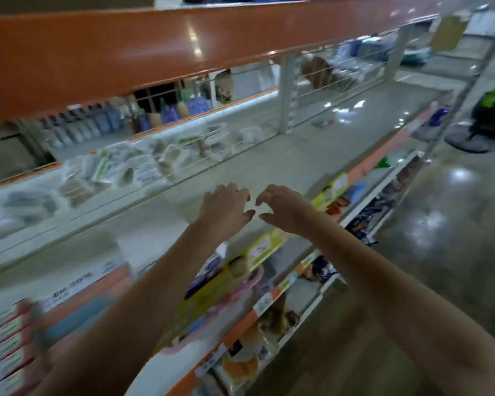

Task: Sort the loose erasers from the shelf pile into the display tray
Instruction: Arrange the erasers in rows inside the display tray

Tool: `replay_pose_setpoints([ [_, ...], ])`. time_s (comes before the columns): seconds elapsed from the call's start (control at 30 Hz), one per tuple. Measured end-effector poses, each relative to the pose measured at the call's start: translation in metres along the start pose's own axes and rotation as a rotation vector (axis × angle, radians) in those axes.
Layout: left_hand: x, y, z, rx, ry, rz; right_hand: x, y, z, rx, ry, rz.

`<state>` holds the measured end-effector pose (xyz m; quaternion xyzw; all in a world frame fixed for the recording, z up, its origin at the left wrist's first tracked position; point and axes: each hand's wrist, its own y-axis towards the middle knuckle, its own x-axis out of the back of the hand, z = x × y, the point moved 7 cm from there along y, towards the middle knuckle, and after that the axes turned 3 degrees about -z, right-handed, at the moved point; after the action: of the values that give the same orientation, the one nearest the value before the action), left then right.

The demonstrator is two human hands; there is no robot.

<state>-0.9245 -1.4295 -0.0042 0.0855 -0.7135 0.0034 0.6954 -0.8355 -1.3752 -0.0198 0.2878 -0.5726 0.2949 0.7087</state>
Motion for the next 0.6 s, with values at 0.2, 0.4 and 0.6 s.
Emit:
replay_pose_setpoints([
  [0.2, -0.037, 0.093, -0.089, -0.057, -0.009, 0.067, 0.026, -0.002, -0.142, -0.135, -0.046, -0.017],
  [0.4, -0.055, 0.179, -0.15, -0.092, -0.018, 0.066, 0.04, 0.014, -0.249, -0.209, -0.069, -0.033],
  [0.6, -0.078, 0.268, -0.188, -0.093, -0.069, 0.045, 0.037, 0.051, -0.34, -0.27, -0.037, 0.005],
])
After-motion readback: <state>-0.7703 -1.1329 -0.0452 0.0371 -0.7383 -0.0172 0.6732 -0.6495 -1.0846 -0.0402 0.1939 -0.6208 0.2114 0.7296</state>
